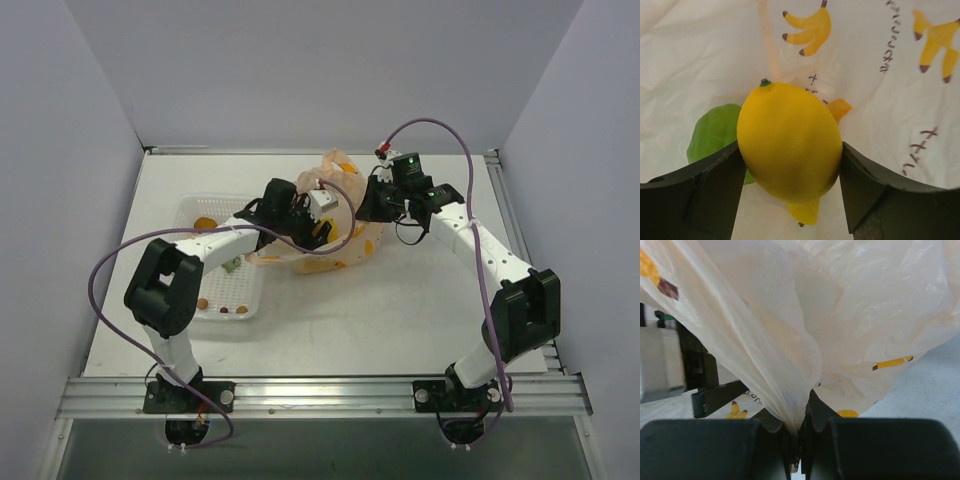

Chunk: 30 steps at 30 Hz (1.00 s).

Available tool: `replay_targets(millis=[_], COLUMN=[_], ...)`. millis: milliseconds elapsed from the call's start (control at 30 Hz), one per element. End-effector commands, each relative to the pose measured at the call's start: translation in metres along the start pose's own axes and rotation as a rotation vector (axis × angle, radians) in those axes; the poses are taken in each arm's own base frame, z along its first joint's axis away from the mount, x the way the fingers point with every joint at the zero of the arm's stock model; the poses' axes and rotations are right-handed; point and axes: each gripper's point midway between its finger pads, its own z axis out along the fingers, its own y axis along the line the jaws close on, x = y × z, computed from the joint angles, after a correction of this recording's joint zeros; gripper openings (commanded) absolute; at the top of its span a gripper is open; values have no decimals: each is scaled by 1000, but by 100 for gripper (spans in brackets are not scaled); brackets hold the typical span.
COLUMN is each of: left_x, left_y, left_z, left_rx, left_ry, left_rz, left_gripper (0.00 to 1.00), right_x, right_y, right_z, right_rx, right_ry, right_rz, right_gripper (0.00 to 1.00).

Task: Place the fake fruits into the plastic bag and tie a complex knot

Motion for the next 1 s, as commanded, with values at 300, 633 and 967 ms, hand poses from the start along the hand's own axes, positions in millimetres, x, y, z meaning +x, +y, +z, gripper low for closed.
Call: replay_targets(millis=[300, 633, 967], left_x=[-140, -129, 53], left_y=[-21, 83, 137], left_z=[-87, -247, -258], left_rx=[25, -359, -648], left_ry=[-264, -432, 26], left_rz=[196, -115, -384], left_gripper=[97, 98, 98], right_x=[3, 3, 1], right_y=[-8, -10, -9], right_z=[-1, 1, 3], right_rx=[12, 15, 9], right_ry=[8, 10, 12], right_rz=[27, 28, 20], right_gripper=[0, 0, 0])
